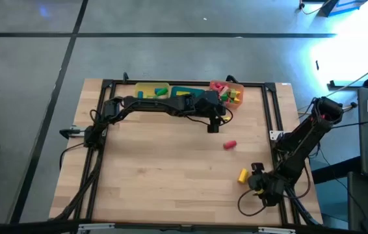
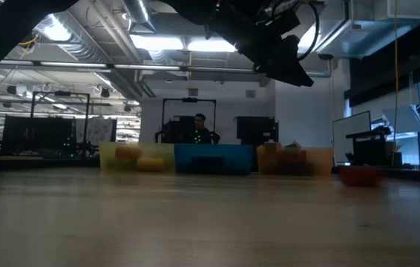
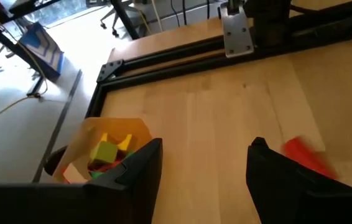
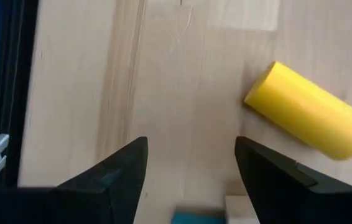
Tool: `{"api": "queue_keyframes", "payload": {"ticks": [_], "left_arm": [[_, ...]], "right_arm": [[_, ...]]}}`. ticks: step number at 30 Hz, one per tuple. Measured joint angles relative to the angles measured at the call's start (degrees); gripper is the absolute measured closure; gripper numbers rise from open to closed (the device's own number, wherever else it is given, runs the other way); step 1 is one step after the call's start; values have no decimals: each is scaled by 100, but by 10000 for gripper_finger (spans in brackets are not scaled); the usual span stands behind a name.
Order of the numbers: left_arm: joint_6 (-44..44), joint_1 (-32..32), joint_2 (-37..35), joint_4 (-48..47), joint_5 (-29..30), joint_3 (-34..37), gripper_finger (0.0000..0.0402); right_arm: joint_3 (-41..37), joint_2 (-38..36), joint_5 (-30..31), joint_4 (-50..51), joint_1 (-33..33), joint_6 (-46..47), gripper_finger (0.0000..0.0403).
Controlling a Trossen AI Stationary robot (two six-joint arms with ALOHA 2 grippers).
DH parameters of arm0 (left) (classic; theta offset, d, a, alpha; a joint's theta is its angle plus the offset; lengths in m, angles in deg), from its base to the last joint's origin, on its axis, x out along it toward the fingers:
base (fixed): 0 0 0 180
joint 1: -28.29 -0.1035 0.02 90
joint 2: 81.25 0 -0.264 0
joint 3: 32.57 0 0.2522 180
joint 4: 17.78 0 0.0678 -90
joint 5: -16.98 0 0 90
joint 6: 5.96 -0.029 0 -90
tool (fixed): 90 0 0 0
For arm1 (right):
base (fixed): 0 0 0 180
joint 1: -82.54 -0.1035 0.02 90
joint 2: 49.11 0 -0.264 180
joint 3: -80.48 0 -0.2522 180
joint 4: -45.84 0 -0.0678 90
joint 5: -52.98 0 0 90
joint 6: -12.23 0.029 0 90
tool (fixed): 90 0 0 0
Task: Sort blocks by size
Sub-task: Put the yellow cylindrical block into the yellow bin
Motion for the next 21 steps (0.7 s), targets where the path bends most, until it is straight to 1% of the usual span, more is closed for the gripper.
{"api": "queue_keyframes", "payload": {"ticks": [3,5,7,10,11,12,13,14,18,21], "left_arm": [[0,9,0,-102,2,-2,204],[0,13,2,-177,4,0,204],[-2,13,1,-213,7,0,204],[48,13,-11,-346,11,0,204],[89,13,-11,-376,13,-2,204],[140,13,-38,-448,12,0,204],[210,13,-56,-537,13,0,204],[242,13,-72,-590,13,0,204],[302,13,-167,-1048,13,0,204],[370,27,-241,-1424,12,1,204]], "right_arm": [[217,-4,167,265,0,-160,157],[382,-4,533,498,0,-484,157],[492,-7,1169,643,0,-1127,157],[495,-6,2371,712,19,-2393,157],[461,4,2673,695,87,-2820,157],[419,26,2790,696,199,-3187,157],[369,54,2752,695,349,-3474,157],[315,79,2564,689,525,-3644,157],[172,280,1464,296,1302,-4162,157],[170,454,1214,-12,1750,-4780,157]]}}
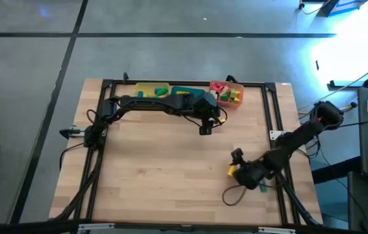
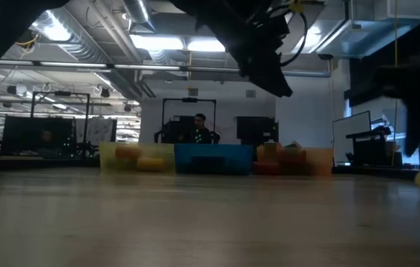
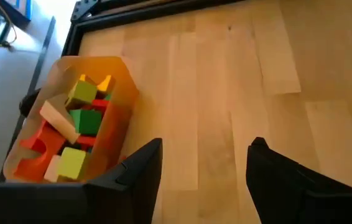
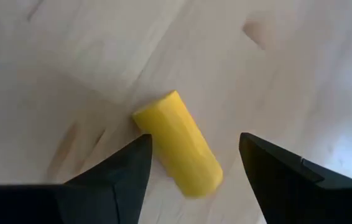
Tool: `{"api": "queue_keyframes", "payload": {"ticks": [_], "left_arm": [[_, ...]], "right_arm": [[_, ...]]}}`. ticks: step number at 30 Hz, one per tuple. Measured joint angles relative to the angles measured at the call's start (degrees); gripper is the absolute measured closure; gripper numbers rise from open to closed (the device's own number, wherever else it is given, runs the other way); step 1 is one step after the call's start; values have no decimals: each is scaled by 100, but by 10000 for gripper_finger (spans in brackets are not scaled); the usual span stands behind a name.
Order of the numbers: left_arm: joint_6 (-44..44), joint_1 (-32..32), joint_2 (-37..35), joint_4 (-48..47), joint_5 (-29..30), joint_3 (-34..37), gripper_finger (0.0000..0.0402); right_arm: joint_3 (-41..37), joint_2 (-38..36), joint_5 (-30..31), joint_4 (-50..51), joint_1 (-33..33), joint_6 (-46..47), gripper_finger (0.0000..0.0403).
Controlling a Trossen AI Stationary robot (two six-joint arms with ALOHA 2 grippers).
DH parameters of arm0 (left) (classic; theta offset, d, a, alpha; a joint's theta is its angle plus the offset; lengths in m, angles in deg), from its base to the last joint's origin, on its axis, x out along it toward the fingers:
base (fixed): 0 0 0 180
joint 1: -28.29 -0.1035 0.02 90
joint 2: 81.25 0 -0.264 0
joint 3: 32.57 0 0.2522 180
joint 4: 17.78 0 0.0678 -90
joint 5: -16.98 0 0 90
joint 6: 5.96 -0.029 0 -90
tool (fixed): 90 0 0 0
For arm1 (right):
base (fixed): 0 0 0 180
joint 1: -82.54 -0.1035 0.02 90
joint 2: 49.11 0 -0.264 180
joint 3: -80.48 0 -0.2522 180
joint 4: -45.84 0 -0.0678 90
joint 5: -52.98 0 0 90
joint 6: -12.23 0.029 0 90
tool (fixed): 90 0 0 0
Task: Sort blocks by size
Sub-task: Put the yellow cylindrical block into the yellow bin
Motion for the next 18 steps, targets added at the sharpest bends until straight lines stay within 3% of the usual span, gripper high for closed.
{"api": "queue_keyframes", "payload": {"ticks": [4,8,15,18], "left_arm": [[297,24,-150,-451,-1,-1,204],[661,24,-417,-1089,-1,-1,204],[1147,-16,-1396,-1669,58,520,204],[1274,22,-1975,-1455,117,1199,204]], "right_arm": [[-3,285,-884,-332,601,-724,157],[6,607,-1629,-491,1079,-771,168],[6,651,-1879,-700,1578,-770,261],[-1,652,-1880,-970,1769,-770,268]]}}
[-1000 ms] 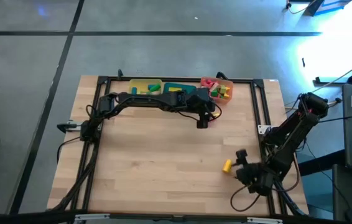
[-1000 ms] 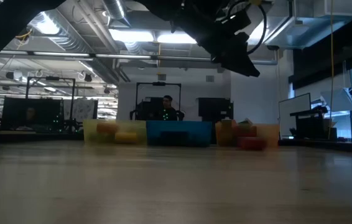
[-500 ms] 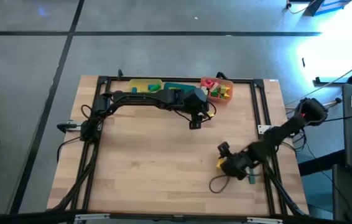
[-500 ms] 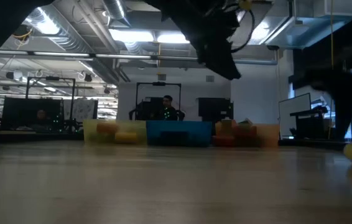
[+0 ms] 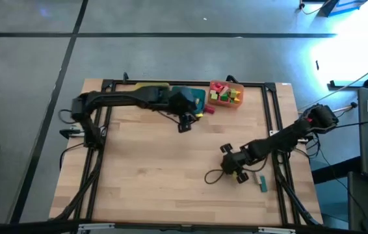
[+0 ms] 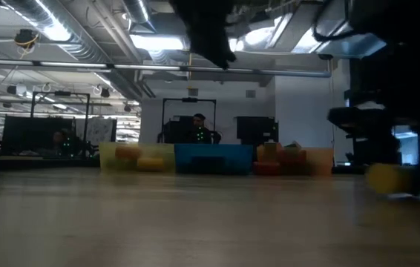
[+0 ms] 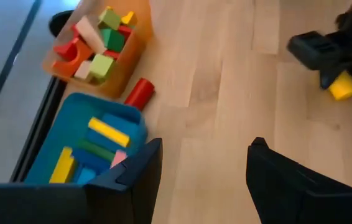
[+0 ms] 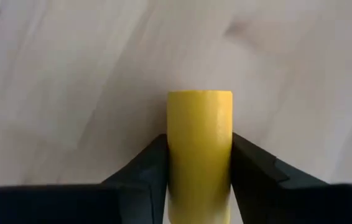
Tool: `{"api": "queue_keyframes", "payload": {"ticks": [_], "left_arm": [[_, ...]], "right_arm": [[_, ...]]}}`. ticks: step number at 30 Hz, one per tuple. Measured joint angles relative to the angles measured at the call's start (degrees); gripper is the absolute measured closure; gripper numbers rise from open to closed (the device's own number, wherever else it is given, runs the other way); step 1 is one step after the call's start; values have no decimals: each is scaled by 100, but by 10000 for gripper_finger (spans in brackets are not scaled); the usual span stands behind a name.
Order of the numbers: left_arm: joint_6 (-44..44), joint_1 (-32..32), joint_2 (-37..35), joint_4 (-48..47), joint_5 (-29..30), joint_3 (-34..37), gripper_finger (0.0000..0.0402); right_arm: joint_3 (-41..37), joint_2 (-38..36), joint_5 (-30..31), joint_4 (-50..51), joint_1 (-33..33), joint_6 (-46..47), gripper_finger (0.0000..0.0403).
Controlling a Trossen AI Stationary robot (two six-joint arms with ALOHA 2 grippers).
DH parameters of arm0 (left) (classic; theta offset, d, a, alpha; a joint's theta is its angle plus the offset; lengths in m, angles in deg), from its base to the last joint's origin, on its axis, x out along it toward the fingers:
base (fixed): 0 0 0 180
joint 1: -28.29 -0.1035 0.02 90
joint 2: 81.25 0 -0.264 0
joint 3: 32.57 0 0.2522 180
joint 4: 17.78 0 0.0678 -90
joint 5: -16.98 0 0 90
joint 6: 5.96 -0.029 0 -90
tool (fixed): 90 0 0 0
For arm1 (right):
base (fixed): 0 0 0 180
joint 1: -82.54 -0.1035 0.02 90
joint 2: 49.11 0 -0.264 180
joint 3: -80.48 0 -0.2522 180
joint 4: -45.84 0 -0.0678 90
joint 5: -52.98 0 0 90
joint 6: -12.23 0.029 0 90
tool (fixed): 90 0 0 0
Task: Sort blocks by size
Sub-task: Put the yellow cylindrical block into the yellow bin
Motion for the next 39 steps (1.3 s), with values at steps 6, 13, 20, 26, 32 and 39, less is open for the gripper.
{"api": "queue_keyframes", "payload": {"ticks": [6,13,20,26,32,39], "left_arm": [[559,108,-1322,831,267,1810,204],[1042,354,-2623,1524,403,3371,204],[1247,597,-3357,1678,698,4048,204],[1303,774,-3643,1779,776,4269,204],[1260,918,-3751,1749,822,4269,204],[1116,987,-3828,1761,844,4269,204]], "right_arm": [[28,-2,340,-1084,559,-529,268],[231,123,447,-3635,1755,-1247,268],[1308,1211,-257,-5324,3075,-1341,262],[3159,2705,-866,-4987,3834,-1338,261],[5062,3956,-1048,-4196,4343,-1340,260],[6524,4786,-1088,-3063,4688,-322,255]]}}
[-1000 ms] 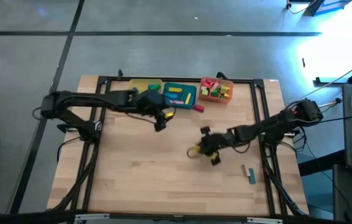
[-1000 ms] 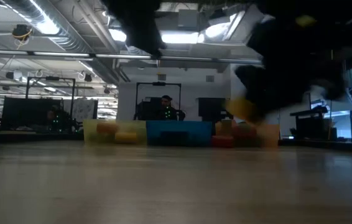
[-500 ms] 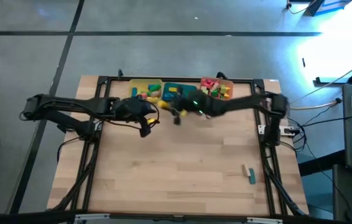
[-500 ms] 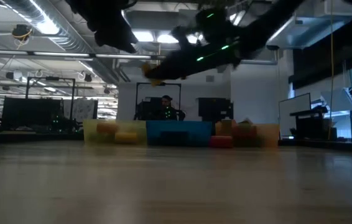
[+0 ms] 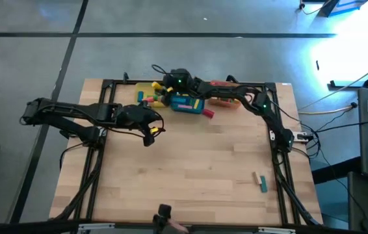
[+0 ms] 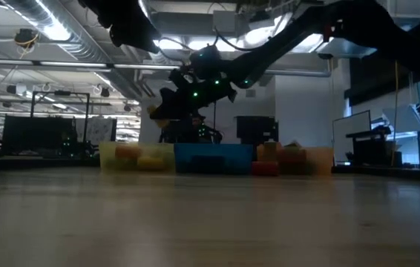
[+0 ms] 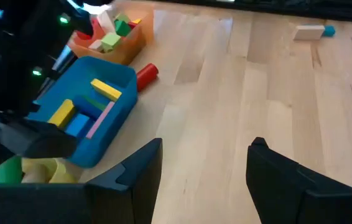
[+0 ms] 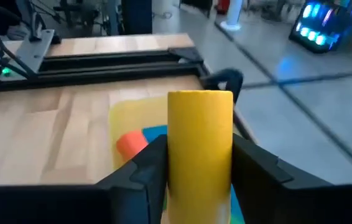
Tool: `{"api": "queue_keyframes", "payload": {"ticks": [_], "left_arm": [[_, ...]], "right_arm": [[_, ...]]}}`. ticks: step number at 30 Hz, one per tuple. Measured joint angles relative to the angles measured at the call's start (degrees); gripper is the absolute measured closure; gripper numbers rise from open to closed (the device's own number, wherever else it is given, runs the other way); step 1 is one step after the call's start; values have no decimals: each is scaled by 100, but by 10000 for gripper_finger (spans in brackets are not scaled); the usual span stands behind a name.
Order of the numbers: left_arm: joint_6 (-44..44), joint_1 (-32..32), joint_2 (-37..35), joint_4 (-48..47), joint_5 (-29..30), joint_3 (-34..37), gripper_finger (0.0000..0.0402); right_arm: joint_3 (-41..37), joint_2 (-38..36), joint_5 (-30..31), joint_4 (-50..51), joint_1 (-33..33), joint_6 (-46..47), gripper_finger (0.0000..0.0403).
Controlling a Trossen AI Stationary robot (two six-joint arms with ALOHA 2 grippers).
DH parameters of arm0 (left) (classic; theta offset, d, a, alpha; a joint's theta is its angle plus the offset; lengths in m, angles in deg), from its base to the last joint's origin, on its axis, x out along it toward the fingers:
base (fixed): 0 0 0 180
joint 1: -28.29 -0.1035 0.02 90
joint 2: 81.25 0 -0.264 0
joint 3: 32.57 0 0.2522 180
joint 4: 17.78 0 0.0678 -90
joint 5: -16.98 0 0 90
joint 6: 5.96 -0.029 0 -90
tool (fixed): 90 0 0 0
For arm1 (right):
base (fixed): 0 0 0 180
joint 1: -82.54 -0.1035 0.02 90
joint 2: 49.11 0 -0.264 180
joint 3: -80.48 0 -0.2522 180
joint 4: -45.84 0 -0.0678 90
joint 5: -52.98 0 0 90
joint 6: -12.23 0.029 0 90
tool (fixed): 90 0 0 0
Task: Sort blocks by size
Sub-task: Put the yellow cylindrical block into the yellow bin, then put the red cylindrical block into the yellow bin
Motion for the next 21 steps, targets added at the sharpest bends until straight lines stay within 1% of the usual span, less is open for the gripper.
{"api": "queue_keyframes", "payload": {"ticks": [3,8,11,14,18,21], "left_arm": [[0,41,-51,-35,40,0,204],[39,269,-308,-108,485,0,204],[138,418,-461,-225,561,4,204],[200,586,-597,-146,605,186,204],[505,791,-748,-15,802,743,204],[474,895,-852,545,913,1295,204]], "right_arm": [[172,122,26,97,5,233,243],[179,160,232,91,-3,262,216],[179,160,294,67,5,347,201],[179,130,294,207,7,351,193],[166,-359,442,1514,7,116,190],[182,-932,671,2877,-16,-88,190]]}}
